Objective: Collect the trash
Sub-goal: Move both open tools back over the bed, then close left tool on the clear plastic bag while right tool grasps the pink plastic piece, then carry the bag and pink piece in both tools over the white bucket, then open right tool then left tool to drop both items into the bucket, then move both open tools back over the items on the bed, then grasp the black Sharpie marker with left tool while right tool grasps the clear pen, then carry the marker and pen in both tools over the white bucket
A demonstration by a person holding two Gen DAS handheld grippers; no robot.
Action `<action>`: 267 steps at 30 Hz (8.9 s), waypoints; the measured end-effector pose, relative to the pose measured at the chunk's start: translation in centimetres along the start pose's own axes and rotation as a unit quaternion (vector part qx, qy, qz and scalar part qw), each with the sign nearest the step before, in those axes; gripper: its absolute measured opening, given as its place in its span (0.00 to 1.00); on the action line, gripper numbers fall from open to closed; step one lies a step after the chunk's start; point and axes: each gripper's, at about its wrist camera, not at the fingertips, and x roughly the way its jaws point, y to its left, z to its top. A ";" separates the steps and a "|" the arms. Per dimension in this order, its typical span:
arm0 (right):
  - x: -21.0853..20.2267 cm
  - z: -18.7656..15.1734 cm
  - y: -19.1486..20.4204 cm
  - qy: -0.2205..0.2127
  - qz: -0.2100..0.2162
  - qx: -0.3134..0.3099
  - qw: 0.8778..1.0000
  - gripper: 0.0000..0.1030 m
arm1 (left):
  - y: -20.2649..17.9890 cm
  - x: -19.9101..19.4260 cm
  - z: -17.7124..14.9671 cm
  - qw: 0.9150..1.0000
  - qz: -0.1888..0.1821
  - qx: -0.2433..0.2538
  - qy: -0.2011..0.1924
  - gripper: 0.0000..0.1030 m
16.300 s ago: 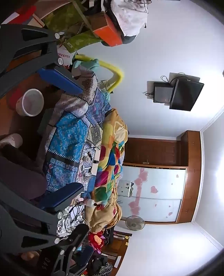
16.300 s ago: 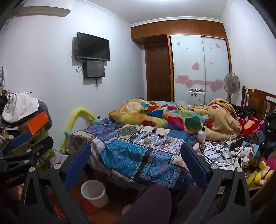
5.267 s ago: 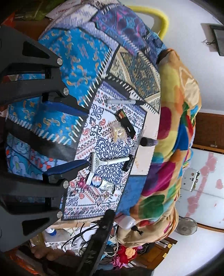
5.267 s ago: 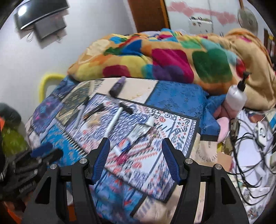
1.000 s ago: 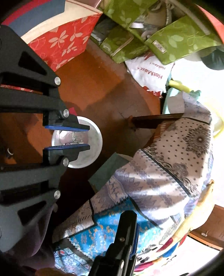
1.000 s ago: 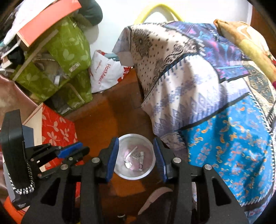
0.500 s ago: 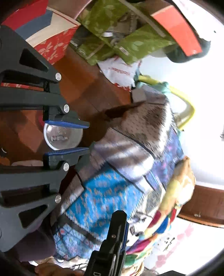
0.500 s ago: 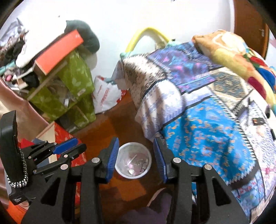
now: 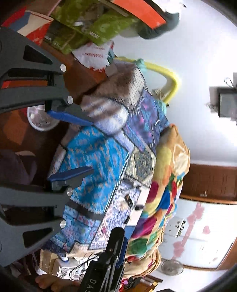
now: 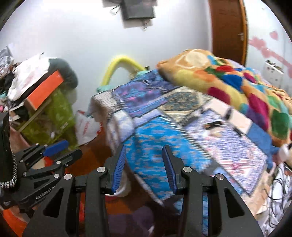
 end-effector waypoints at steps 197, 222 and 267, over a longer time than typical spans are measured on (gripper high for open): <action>0.3 1.9 -2.3 -0.037 -0.026 -0.009 0.999 0.62 | 1.4 1.5 2.5 0.998 0.039 -0.038 -0.032 0.52; 6.8 0.8 -22.3 0.019 -0.126 0.094 0.987 0.62 | -13.7 19.8 8.9 0.994 -0.089 0.062 0.031 0.76; 8.2 3.7 -21.3 0.058 -0.067 0.063 0.994 0.12 | -10.4 22.3 11.1 0.993 -0.077 0.015 0.091 0.10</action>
